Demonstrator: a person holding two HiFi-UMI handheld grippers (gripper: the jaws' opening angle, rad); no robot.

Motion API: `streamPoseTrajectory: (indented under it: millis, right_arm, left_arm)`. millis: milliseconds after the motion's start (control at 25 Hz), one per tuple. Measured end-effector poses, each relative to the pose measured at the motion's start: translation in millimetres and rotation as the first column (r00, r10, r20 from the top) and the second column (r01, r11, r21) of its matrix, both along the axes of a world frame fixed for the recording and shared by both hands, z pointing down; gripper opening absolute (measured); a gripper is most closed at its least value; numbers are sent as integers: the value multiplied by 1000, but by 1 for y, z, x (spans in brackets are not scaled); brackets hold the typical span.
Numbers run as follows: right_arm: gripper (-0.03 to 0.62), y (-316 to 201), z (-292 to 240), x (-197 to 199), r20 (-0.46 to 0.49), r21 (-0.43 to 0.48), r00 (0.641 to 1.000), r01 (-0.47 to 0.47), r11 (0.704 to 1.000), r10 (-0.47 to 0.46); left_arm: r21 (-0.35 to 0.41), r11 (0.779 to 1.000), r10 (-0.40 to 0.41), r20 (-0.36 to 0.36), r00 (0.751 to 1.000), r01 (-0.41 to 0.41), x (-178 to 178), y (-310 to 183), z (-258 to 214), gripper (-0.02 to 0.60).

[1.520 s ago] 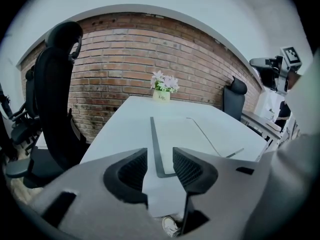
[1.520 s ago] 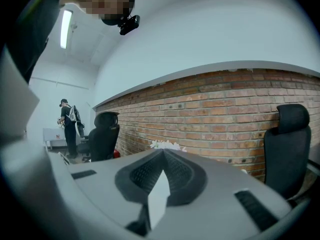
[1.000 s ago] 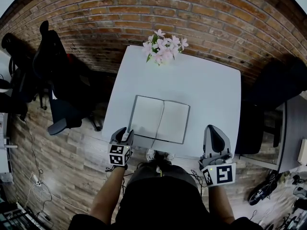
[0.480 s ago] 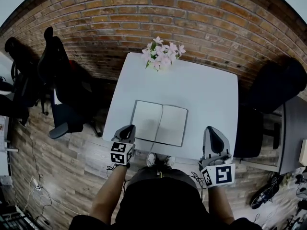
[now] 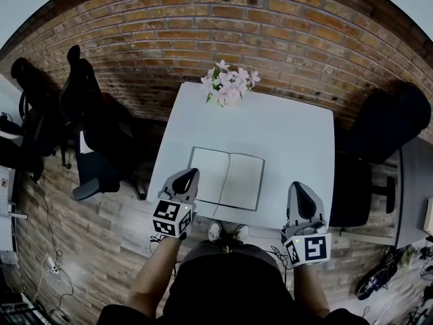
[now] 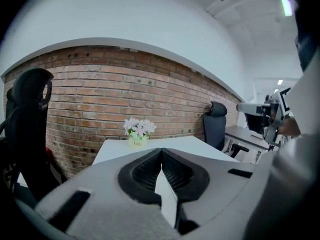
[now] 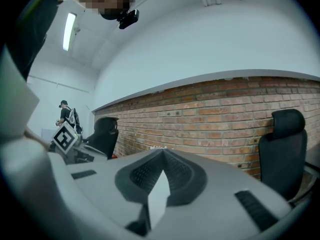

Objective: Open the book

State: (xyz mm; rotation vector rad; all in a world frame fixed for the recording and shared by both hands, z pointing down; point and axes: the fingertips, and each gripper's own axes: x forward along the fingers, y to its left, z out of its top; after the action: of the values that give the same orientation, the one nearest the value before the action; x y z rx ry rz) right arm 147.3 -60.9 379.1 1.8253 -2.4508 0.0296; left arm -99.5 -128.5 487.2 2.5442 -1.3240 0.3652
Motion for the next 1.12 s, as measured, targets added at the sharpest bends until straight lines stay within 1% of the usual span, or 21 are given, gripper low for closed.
streamPoseTrajectory:
  millis: [240, 360, 440, 520, 680, 760, 840, 960, 1120]
  right_arm:
    - [12, -2, -9, 7, 11, 22, 1000, -14, 1000, 14]
    - [12, -3, -13, 12, 16, 30, 1000, -27, 999, 26]
    - [12, -3, -16, 17, 21, 33, 999, -40, 999, 39]
    - [12, -4, -19, 24, 26, 38, 998, -56, 998, 55]
    - [12, -4, -28, 40, 62, 47, 995, -85, 995, 82]
    - [12, -5, -33, 49, 85, 50, 992, -102, 994, 97]
    - [12, -5, -36, 58, 92, 53, 989, -122, 991, 117]
    - [12, -6, -40, 71, 96, 60, 984, -153, 986, 147]
    - [12, -10, -45, 83, 96, 71, 981, -177, 982, 170]
  left_arm:
    - [115, 993, 22, -44, 999, -17, 7, 2, -61, 25]
    - [176, 984, 17, -65, 998, -5, 4, 7, -88, 25]
    - [210, 978, 11, -94, 996, 9, 2, 10, -106, 25]
    - [250, 968, 4, -119, 993, 26, -1, 14, -126, 25]
    - [354, 934, 6, -162, 987, 53, -10, 22, -164, 25]
    - [371, 926, 8, -192, 981, 65, -16, 24, -175, 25]
    - [384, 920, 0, -209, 978, 82, -22, 26, -183, 25]
    - [411, 906, -12, -208, 978, 99, -26, 29, -191, 25]
    - [429, 898, -10, -197, 980, 95, -25, 26, -195, 25]
